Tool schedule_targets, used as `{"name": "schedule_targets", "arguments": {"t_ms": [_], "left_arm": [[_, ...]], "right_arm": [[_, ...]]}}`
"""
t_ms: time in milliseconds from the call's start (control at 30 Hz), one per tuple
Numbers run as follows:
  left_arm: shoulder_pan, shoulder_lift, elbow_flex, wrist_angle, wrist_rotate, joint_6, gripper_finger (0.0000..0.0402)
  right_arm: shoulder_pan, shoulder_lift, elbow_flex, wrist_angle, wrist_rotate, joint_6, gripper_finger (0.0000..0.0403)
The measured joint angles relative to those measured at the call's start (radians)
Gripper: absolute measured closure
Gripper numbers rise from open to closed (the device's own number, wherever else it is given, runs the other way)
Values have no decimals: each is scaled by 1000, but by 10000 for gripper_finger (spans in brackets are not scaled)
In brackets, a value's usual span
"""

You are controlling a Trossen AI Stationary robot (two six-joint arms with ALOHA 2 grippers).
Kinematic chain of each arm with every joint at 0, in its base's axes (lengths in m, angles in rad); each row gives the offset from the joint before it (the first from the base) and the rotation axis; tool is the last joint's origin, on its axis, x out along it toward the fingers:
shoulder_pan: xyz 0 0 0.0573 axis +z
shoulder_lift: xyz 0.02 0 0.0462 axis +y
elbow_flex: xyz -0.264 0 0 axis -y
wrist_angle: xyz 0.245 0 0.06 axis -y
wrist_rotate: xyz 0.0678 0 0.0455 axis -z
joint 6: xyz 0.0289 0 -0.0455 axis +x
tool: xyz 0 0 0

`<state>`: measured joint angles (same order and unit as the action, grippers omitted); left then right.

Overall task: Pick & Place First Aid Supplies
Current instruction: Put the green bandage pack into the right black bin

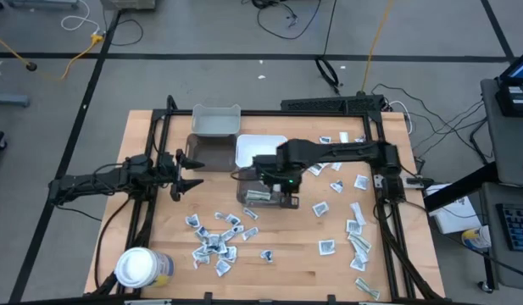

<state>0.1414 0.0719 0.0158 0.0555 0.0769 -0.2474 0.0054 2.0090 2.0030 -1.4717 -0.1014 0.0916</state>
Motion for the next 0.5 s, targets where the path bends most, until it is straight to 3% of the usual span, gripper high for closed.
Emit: {"name": "schedule_targets", "arguments": {"t_ms": [133,500], "left_arm": [[0,0,0,0,0,0,91],[0,0,0,0,0,0,91]], "right_arm": [[-8,56,58,27,1,-7,399],[-4,103,-88,330,46,-3,399]]}}
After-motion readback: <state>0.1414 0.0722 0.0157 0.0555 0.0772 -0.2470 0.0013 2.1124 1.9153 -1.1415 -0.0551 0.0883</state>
